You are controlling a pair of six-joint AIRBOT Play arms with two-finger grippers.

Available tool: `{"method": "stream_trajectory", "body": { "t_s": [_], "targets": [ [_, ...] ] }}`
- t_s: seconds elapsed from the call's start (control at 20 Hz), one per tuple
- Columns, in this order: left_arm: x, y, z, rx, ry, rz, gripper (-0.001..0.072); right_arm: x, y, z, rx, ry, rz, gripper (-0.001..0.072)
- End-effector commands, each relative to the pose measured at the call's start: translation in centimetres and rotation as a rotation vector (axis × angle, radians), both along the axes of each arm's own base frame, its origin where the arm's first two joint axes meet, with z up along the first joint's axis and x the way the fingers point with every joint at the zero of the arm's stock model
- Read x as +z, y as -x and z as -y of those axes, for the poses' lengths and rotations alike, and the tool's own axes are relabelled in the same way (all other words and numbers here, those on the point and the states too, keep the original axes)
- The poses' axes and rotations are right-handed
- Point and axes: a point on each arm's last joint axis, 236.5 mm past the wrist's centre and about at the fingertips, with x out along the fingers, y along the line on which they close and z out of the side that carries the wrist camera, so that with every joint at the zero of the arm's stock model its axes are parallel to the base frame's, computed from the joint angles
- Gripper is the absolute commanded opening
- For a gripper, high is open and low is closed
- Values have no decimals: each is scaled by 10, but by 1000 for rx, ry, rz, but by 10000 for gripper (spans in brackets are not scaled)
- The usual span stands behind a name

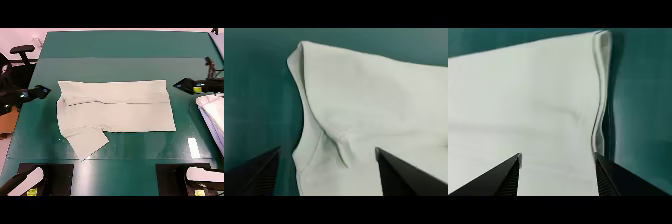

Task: Fold the shirts.

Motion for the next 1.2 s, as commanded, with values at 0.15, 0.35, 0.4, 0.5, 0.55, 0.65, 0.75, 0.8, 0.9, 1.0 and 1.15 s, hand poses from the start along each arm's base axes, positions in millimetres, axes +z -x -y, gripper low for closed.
{"method": "stream_trajectory", "body": {
  "t_s": [0.15,0.35,0.4,0.5,0.55,0.65,0.75,0.8,0.9,1.0,1.15],
  "targets": [
    [-70,130,55,-4,253,-454,683,10,81,17,-84,-93,-86,523],
    [-92,167,87,-23,374,-616,682,-8,107,15,-143,-118,-122,522],
    [-97,175,94,-38,364,-662,682,-8,109,14,-144,-121,-122,522],
    [-106,193,103,-85,292,-738,682,-7,106,11,-138,-124,-116,522],
    [-108,195,109,-103,277,-751,682,-7,104,10,-140,-117,-110,522],
    [-110,190,118,-90,266,-744,682,-8,100,5,-130,-103,-102,522],
    [-113,175,121,-37,257,-698,682,-8,99,1,-117,-103,-103,521],
    [-114,165,121,-5,256,-668,682,-8,98,-2,-117,-106,-106,521],
    [-113,147,120,49,254,-606,682,-5,96,-3,-112,-103,-102,521],
    [-111,138,123,44,237,-562,681,1,93,-1,-111,-95,-86,521],
    [-114,143,137,-3,227,-574,668,14,85,4,-116,-79,-57,515]
  ]
}}
